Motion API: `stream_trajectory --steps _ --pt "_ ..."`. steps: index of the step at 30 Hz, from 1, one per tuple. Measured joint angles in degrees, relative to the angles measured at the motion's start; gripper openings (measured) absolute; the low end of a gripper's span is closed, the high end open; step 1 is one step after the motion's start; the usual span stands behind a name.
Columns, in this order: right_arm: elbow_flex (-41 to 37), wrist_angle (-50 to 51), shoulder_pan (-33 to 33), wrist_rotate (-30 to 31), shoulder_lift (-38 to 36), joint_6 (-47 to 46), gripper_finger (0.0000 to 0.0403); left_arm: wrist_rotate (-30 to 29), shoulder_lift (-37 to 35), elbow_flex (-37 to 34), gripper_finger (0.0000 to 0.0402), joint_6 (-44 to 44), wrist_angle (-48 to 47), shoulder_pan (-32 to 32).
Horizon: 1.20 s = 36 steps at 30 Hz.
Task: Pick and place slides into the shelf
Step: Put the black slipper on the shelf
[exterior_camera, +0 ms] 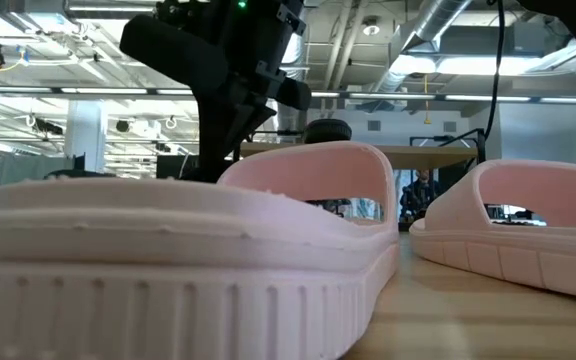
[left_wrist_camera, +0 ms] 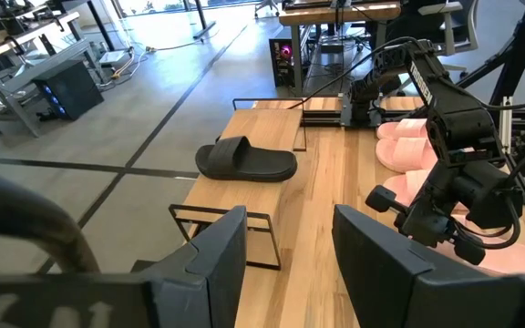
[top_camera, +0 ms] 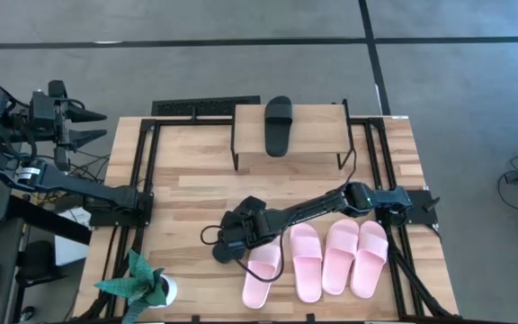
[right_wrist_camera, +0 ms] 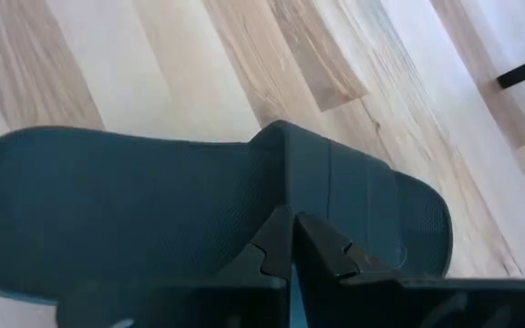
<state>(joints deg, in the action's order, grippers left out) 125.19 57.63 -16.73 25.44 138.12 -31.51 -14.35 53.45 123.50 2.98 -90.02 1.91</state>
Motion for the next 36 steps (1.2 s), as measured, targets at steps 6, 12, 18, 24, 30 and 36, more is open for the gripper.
stream_trajectory --steps 6,12,18,24,30,36 --pt "0.0 -0.6 -0.1 -0.6 0.0 0.0 0.0019 0.0 0.0 0.0 0.0153 -0.1 0.0 0.0" --pt "0.0 -0.8 -0.1 -0.5 0.0 -1.4 0.0074 0.0 0.0 0.0 0.0153 0.0 0.0 0.0" --pt "0.0 -0.8 -0.1 -0.5 0.0 -2.1 0.0113 0.0 0.0 0.0 0.0153 0.0 0.0 0.0" --pt "-0.7 -1.4 -0.1 -0.5 0.0 -2.1 0.0148 0.0 0.0 0.0 0.0153 0.0 0.0 0.0" --pt "-4.0 -3.3 -0.1 -2.9 0.0 -3.5 0.0185 0.0 0.0 0.0 0.0153 0.1 0.0 0.0" --pt "-4.3 1.0 0.0 -0.7 -0.1 -9.7 0.0196 0.0 0.0 0.0 0.0153 0.1 0.0 0.0"
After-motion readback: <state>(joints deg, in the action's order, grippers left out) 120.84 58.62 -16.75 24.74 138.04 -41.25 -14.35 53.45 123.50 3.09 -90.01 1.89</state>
